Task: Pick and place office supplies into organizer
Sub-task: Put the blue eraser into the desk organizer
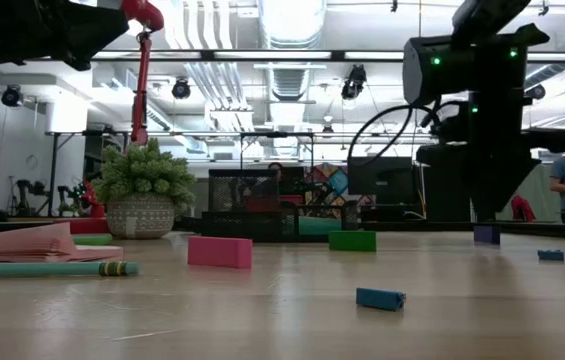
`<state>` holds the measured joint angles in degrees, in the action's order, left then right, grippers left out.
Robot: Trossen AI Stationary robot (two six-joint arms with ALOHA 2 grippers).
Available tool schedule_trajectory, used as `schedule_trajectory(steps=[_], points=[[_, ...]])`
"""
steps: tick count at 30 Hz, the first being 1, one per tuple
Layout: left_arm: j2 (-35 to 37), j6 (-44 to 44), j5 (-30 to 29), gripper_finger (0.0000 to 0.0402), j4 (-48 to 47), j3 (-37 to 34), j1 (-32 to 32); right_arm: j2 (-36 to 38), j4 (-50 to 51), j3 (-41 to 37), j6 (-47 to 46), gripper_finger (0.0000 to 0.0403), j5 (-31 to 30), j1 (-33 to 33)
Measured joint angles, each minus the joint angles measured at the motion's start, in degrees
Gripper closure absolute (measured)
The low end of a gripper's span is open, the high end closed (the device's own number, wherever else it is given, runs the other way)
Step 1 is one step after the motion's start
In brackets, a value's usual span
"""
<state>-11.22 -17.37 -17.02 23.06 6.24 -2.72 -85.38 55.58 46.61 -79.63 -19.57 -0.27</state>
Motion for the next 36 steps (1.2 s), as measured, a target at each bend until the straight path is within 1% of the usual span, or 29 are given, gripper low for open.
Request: schedule_trajectory(steps=[6,13,19,24,32,36], points=[[0.0,0.0,0.0,0.0262,0.0,0.0,0.0,0.0,-4.6,-1.4,0.1,0.0282,-0.1,0.0],[0.0,0.0,0.0,0.0262,-0.1,0.0,0.0,0.0,-5.0,-1.9,0.1,0.0273,-2.9,0.0],[0.0,0.0,0.0,0.0262,0.0,0.0,0.0,0.0,-5.3,-2.1,-0.1,0.0276,-4.5,0.0],[0.0,0.0,0.0,0.0262,0.0,0.0,0.0,-0.2,-5.5,-2.3,0.0,0.0279,-4.6,0.0],[0.0,0.0,0.0,0.0262,0.0,0.0,0.0,-2.9,-6.7,-2.8,-0.1,0.0269,-4.5,0.0],[0.0,0.0,0.0,0.0262,0.0,0.0,0.0,-5.1,-6.9,-2.8,0.4,0.0270,-4.0,0.0]])
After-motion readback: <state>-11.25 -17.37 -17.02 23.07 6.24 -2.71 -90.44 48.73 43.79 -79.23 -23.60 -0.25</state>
